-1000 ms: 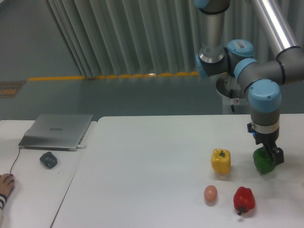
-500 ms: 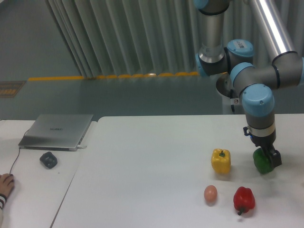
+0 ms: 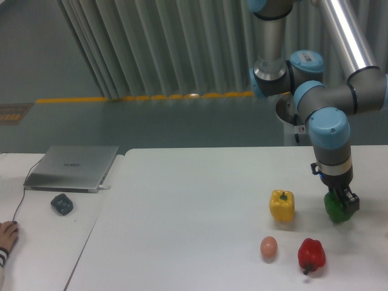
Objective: Place the green peppers in a basket
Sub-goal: 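Lift the green bell pepper and carry it away from the table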
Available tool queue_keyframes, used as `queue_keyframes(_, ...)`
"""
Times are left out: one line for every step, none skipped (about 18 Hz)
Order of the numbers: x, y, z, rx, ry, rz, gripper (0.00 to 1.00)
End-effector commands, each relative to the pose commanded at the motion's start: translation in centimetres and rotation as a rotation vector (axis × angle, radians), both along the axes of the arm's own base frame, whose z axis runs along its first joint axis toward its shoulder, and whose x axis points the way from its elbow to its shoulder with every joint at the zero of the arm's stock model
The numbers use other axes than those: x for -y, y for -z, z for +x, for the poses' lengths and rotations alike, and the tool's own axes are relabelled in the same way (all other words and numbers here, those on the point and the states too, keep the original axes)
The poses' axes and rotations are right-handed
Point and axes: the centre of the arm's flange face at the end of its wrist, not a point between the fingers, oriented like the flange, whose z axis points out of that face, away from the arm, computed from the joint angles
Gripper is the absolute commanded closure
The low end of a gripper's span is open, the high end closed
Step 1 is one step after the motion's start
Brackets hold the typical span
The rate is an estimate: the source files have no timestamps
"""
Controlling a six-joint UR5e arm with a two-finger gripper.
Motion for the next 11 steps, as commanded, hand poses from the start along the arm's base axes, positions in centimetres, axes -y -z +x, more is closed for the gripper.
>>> queue_keyframes(-0.1, -0.4, -0.2, 0.003, -0.002, -0.003, 0.7)
queue_keyframes(-0.1, -1.2, -0.5, 0.0, -0.005, 0.0, 0.71)
queue_keyframes(-0.1, -2.4, -1.0, -0.008, -0.008, 0.01, 0.71)
queue_keyframes(0.2, -3.5, -1.7, -0.018, -0.018, 0.018, 0.71)
queue_keyframes(0.2, -4.3, -2.2, -0.027, -0.016, 0.029, 0.71)
queue_keyframes(0.3, -4.9, -2.7, -0.035, -0.02, 0.038, 0.71)
queue_keyframes(0.8, -5.7, -3.5, -0.048, -0.032, 0.05, 0.71)
queue_keyframes(1.1, -6.6, -4.0, -0.055, -0.015, 0.056, 0.71)
queue_keyframes(1.5, -7.2, -4.6, -0.059, 0.03, 0.058, 0.72)
queue_keyframes(2.4, -7.3, -5.6, -0.054, 0.074, 0.05, 0.72)
queue_keyframes(3.3, -7.3, -6.7, -0.049, 0.107, 0.043, 0.72)
